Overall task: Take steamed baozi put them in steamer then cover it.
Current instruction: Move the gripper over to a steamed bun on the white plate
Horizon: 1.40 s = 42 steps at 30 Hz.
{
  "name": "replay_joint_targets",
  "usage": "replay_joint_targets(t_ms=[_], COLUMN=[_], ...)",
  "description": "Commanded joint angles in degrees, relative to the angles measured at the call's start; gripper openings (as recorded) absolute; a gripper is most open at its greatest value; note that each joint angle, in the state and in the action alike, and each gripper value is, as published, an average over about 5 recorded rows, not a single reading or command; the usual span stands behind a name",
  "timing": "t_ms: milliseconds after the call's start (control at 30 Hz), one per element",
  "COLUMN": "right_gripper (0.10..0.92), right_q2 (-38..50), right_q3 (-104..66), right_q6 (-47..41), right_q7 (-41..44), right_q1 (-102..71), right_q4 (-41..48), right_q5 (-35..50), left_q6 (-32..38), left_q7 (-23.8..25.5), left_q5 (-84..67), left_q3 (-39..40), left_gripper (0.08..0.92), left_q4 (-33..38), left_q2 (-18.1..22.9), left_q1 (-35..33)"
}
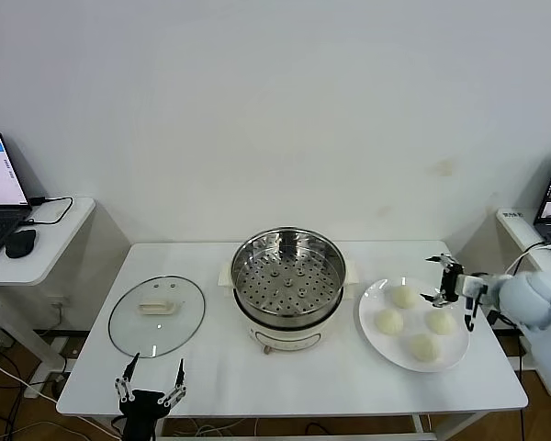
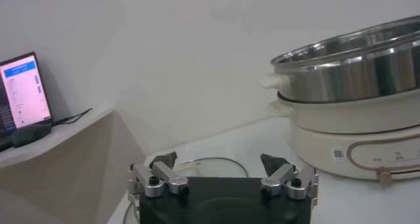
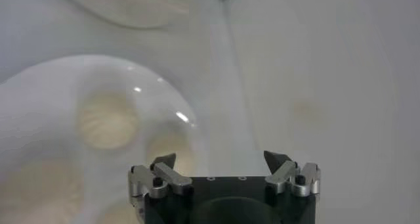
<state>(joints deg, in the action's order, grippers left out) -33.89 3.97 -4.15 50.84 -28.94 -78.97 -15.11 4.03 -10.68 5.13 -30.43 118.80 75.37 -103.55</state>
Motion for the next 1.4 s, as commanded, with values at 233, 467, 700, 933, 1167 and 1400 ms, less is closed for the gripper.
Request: replay_joint_targets(t_ms=[233,467,700,933,1167,1400], right_gripper=[0.823,0.822,0.823,0.822,0.822,0.765], right_q2=[-7.71,-12.75,-15.96,-17.02,-17.98,-19.07], right_q3=[27.52,28.17,26.95,26.71,26.24,25.87], right_q6=[3.99,4.40,5.50,5.87,6.33,6.66], right_q7=[10.20,7.10,5.61,5.53,5.08,4.52], right_q1=[23.77,23.45,23.22,23.02,22.47,22.11], right_q4=[19.31,24.03,28.76,31.09,32.29,32.94], right_q5=[-1.18,-3.37,-7.87,-9.66,-10.75,-10.70], left_q6=[0.95,1.63,2.33,2.43,2.54,2.73], left_q7=[-0.09,-0.03,-0.02,0.03,0.04,0.02], left_q5=[-0.12,-0.11,-0.09,-0.08,-0.08,-0.05], left_q3=[-1.04,-1.61,-2.15,-2.31,-2.51,-2.66], left_gripper=[0.823,0.823,0.823,0.823,0.823,0.823], left_q4=[-0.22,-0.38,-0.39,-0.32,-0.37,-0.26], left_q2=[-0.26,-0.44,-0.31,-0.24,-0.28,-0.25], left_q1=[0.05,-0.23,-0.65,-0.57,-0.31,-0.44])
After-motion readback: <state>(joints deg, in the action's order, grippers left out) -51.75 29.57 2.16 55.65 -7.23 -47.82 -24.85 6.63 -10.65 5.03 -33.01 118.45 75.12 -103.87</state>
